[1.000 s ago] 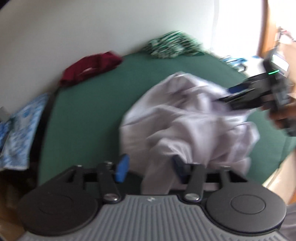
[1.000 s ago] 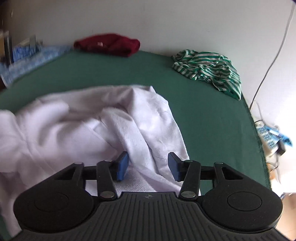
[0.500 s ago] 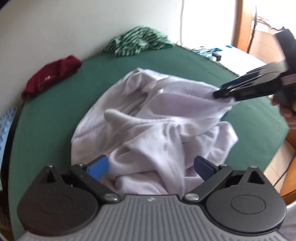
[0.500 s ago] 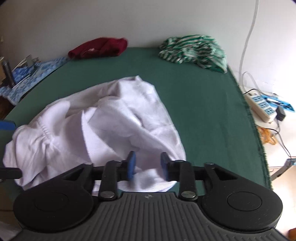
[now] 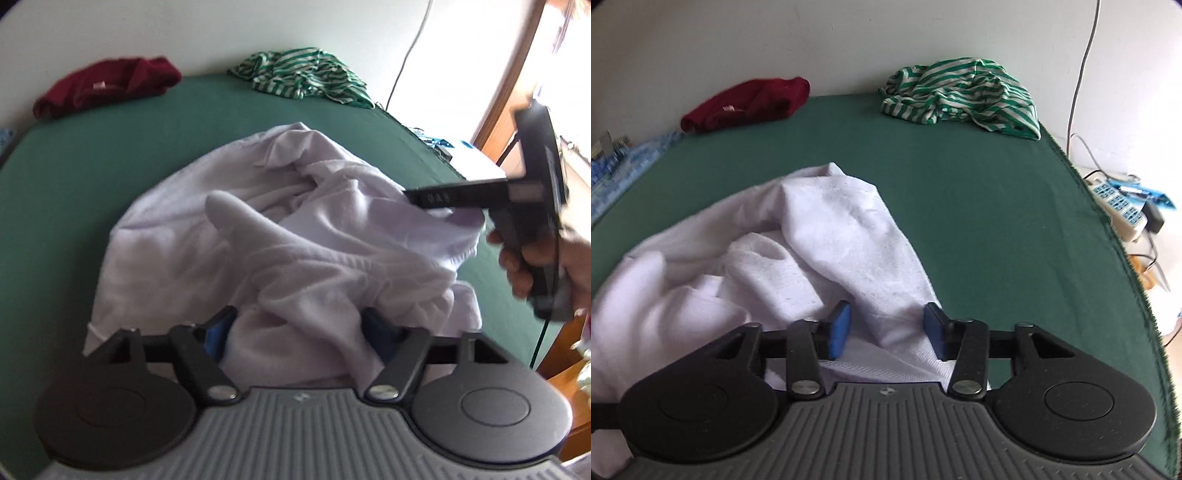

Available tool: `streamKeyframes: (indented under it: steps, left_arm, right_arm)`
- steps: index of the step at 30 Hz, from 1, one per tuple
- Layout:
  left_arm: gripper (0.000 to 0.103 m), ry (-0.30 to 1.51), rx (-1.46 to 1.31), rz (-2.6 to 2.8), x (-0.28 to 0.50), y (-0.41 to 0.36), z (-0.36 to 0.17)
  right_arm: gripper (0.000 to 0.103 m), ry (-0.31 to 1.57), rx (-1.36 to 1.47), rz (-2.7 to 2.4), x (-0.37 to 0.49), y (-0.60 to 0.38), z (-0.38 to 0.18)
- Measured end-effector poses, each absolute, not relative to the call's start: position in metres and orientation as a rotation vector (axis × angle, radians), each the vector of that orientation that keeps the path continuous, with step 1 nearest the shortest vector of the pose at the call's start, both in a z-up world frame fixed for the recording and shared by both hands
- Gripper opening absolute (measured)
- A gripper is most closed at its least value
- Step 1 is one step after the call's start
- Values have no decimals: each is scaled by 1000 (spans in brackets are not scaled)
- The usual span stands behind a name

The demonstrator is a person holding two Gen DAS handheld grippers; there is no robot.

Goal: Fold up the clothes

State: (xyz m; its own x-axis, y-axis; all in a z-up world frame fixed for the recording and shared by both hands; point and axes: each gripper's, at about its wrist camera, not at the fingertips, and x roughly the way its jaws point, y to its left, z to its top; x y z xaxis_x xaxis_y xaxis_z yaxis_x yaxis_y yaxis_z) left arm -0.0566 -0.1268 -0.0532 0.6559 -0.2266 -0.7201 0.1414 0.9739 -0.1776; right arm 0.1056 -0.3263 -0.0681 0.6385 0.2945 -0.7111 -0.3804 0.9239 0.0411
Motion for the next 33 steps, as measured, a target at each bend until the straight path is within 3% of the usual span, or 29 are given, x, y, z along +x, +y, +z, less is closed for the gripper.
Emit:
streamKeyframes:
  steps: [1,3,8,11,16,19,21,22,27,31,33]
  left_arm:
    - [42,824,-91,-203,-62,-129,-51]
    - [30,810,-86,-200,-70,-128,-44]
    - [24,740,-169,-172,-77,-105,-5]
    - [24,618,-217,-157,-88,-86,31]
    - [25,508,-131,-130,-102,-82,61]
    - [22,650,-34,-123,-106,-99,33]
    - [22,736,30,-138,-119,-112,11]
    - [22,765,58,-139,-128,-117,2]
    - [22,852,31,-114,-163,-122,-22]
    - [20,829,1,-80,-176,-126,-17]
    - [19,811,-13,-62,-183,-129,-13]
  right_arm:
    - [5,785,-70,378,107,-332,-64]
    - [5,715,102,364,105,-357,-43]
    - [5,488,563,343,83,-436,12]
    - [5,365,675,286,58,-476,35]
    - [6,497,666,251,39,-503,23]
    - [14,667,578,171,31,-498,-7]
    - [30,698,490,161,22,-491,-16]
    - [46,700,441,166,17,-487,-18]
    - [50,703,200,185,-9,-468,-30]
    - [73,612,-71,221,-11,-431,-40]
    - [74,581,-183,222,2,-410,-51]
